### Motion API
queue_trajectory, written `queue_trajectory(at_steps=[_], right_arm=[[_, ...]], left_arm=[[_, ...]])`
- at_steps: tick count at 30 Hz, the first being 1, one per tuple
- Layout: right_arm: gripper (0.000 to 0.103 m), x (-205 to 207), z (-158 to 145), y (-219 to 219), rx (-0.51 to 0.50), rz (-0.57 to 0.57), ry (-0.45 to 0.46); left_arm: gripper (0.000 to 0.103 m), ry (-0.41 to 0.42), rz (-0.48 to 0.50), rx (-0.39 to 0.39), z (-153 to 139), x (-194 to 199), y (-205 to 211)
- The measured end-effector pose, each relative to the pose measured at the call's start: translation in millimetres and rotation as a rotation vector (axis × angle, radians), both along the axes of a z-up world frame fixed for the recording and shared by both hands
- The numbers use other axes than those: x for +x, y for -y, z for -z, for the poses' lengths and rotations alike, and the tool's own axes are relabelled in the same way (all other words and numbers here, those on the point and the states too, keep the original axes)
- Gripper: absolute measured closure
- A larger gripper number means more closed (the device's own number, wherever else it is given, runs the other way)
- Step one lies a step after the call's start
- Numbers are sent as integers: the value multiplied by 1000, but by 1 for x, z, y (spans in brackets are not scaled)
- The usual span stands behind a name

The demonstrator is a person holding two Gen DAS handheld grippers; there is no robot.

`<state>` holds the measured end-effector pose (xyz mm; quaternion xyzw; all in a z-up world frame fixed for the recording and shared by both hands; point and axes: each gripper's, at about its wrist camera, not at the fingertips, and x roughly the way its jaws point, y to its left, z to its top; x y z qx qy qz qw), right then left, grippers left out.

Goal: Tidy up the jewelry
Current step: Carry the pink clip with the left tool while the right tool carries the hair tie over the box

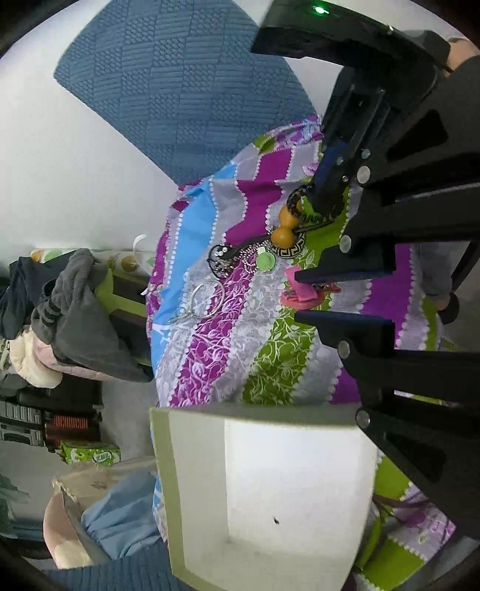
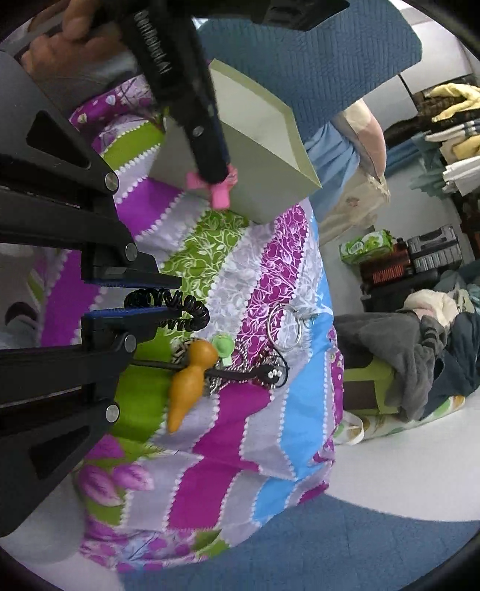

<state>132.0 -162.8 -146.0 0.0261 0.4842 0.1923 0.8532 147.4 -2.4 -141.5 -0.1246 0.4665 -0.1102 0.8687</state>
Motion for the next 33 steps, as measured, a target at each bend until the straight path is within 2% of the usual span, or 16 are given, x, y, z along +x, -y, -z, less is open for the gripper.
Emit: queue_trajectory(at_steps=[4,9,16,20,27,33], right_arm=[[96,-8,-23,-1,10,11,25],[96,-7,-74,-8,53,33,96],[96,-3,-136,-35,95,20,202],[96,-5,-164,-59,104,-9,259],[96,-5,-180,-97,117,-48,288],[96,-3,-165,-136,87,-81,277]], left_arm=[[88,19,9,31,-27,-7,-7],[88,81,21,39,-70,-14,-16],[88,192,28,52,-128,-24,-37],[88,226,17,58,-149,-24,-53],[88,262,-43,100,-167,-34,-97],[88,232,-101,91,-154,-38,-145]])
